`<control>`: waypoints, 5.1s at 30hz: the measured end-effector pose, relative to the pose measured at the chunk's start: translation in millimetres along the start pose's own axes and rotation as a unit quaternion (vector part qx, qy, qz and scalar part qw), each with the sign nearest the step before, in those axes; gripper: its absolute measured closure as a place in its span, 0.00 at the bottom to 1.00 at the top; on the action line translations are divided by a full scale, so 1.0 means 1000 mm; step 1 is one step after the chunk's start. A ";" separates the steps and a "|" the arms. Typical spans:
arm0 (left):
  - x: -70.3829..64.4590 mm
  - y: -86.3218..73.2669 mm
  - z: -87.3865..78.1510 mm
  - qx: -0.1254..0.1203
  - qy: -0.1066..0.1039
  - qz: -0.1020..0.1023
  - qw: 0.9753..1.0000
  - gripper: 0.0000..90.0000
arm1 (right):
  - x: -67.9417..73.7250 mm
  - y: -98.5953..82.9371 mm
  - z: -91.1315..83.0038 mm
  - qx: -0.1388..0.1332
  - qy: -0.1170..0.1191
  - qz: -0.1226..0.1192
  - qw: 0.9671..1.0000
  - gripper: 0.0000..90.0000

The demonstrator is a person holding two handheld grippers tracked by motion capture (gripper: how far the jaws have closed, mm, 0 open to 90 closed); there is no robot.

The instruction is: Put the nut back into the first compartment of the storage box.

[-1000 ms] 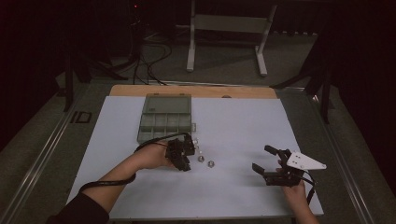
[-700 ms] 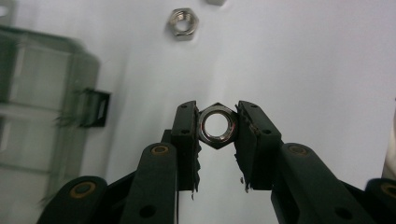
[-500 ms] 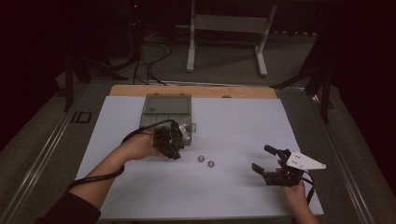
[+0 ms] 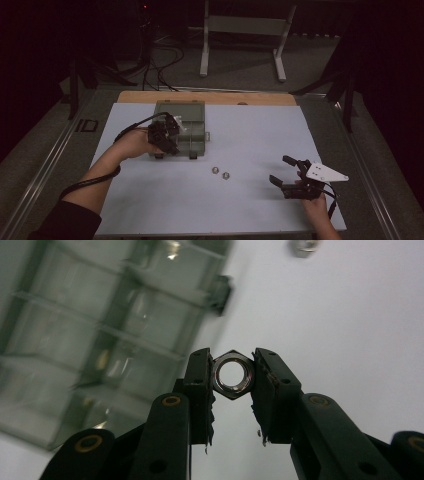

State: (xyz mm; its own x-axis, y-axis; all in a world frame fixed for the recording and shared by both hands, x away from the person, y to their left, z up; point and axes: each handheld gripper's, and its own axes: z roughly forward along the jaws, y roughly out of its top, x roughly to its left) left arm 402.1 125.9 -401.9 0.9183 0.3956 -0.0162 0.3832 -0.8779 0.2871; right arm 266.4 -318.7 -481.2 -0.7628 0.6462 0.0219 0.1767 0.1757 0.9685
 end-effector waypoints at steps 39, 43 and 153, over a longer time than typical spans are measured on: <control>0.105 -0.023 0.027 -0.014 0.065 -0.243 0.968 0.79 | 0.001 0.000 0.001 0.000 0.008 -0.001 1.000 0.15; 0.108 -0.024 0.031 -0.018 0.068 -0.257 0.964 0.79 | 0.001 0.000 0.001 -0.001 0.009 -0.002 1.000 0.15; -0.051 0.058 0.057 -0.069 -0.092 0.124 0.986 0.49 | 0.002 0.002 0.002 -0.004 0.019 0.000 1.000 0.15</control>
State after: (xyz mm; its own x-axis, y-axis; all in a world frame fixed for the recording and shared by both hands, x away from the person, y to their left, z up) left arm 383.5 39.9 -438.9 0.9894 0.1070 -0.0984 0.1393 -0.8911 0.4319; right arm 266.2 -315.8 -480.0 -0.7863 0.6171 0.0308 0.1716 0.1703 0.9703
